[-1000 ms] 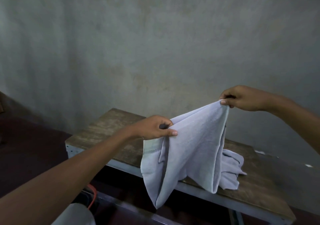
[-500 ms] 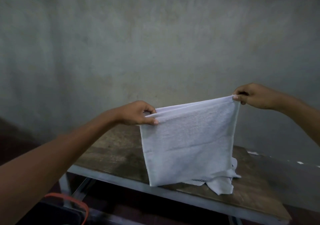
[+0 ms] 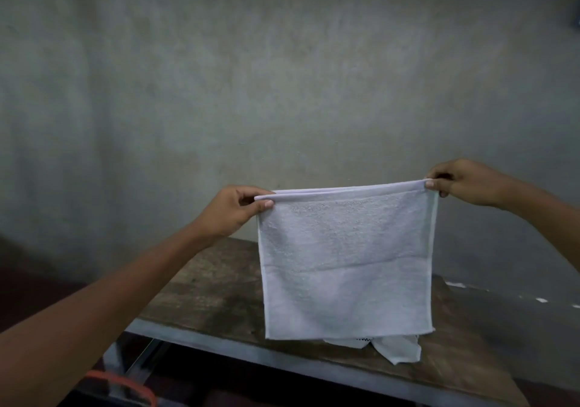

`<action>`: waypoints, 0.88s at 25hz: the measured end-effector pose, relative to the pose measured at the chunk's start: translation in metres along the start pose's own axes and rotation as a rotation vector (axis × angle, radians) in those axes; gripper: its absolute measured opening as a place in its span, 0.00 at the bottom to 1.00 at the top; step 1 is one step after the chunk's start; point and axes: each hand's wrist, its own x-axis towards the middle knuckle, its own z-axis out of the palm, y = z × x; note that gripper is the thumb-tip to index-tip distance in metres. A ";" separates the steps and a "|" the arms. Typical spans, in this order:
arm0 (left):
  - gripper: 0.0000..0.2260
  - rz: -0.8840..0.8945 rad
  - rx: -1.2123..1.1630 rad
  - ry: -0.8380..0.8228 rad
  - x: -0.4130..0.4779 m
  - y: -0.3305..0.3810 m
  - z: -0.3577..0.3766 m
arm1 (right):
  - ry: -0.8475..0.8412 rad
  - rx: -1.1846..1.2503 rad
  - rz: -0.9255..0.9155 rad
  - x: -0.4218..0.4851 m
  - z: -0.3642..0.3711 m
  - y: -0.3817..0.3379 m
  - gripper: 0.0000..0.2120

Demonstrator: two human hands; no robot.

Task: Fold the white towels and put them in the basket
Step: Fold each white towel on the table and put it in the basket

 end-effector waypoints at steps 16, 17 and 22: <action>0.08 -0.239 -0.070 -0.033 0.012 -0.019 -0.035 | -0.190 0.301 0.050 0.013 0.026 -0.010 0.04; 0.10 -0.288 -0.032 -0.174 0.011 -0.023 -0.042 | -0.356 0.363 0.101 0.013 0.026 -0.009 0.04; 0.12 -0.428 0.210 -0.445 0.023 -0.048 -0.052 | -0.556 0.374 0.195 0.034 0.056 -0.002 0.03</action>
